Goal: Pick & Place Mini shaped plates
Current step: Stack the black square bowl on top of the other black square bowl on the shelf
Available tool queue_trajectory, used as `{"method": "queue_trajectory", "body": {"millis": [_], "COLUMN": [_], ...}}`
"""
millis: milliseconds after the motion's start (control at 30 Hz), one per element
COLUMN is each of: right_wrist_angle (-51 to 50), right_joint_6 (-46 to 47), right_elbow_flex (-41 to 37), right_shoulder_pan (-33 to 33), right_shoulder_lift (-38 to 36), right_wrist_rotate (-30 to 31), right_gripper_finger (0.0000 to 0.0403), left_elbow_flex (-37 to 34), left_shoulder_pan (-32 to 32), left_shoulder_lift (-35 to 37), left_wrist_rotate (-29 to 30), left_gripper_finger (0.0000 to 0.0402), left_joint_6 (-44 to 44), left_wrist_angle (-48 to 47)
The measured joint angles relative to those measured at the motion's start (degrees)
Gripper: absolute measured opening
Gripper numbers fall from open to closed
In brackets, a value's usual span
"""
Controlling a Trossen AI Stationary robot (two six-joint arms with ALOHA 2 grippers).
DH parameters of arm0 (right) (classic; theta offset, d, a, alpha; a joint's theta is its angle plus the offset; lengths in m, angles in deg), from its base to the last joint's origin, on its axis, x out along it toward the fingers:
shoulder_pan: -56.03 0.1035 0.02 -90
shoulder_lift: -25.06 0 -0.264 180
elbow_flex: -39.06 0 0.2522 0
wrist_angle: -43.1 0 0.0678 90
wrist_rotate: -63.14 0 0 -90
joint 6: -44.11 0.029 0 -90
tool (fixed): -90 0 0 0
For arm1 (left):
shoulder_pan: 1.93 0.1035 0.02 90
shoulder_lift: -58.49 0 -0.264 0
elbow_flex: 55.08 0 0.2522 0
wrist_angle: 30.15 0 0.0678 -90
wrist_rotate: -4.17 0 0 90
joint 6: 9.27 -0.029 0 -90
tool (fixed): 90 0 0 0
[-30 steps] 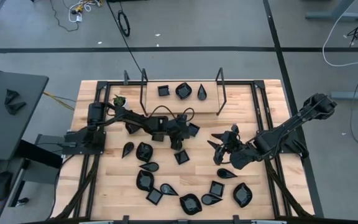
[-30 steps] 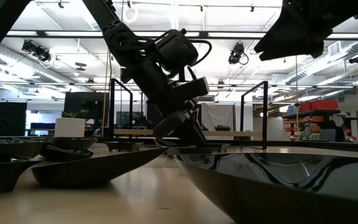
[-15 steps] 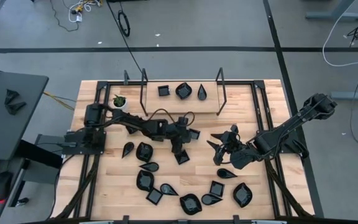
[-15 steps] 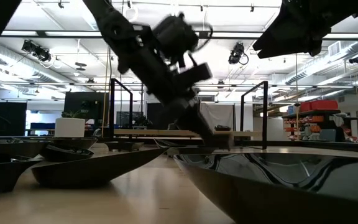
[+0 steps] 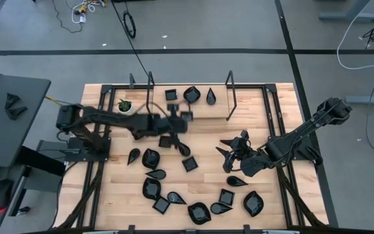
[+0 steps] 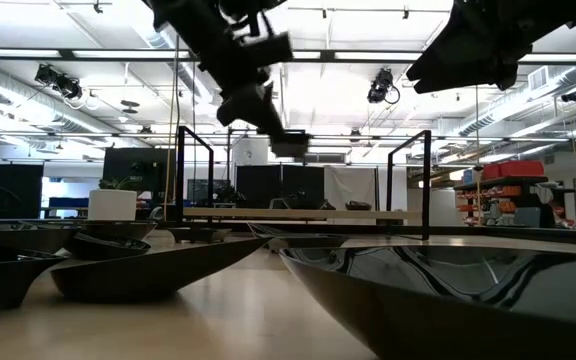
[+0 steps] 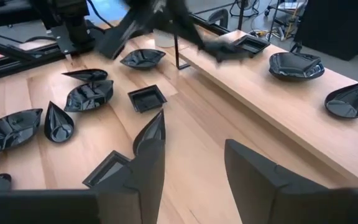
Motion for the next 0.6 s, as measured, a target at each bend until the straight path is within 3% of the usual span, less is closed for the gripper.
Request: {"method": "queue_trajectory", "body": {"millis": [167,300,600], "right_wrist_angle": [0.31,1.09,1.75], "right_joint_6": [-0.72,-1.43,-2.18], "right_elbow_flex": [0.0,0.0,0.0], "right_shoulder_pan": [0.0,0.0,0.0], "right_shoulder_lift": [0.0,0.0,0.0], "right_wrist_rotate": [0.02,0.02,0.01], "right_gripper_finger": [0.0169,0.0169,0.0169], "left_elbow_flex": [0.0,-0.05,-0.05], "left_shoulder_pan": [10.38,18.05,23.67], "left_shoulder_lift": [0.78,-1.11,-4.04], "left_wrist_rotate": [-1.09,-7.58,-9.08], "left_gripper_finger": [0.0001,0.0001,0.0001], "left_joint_6": [0.02,0.02,-5.37], "left_wrist_angle": [-3.55,-2.21,0.35]}}
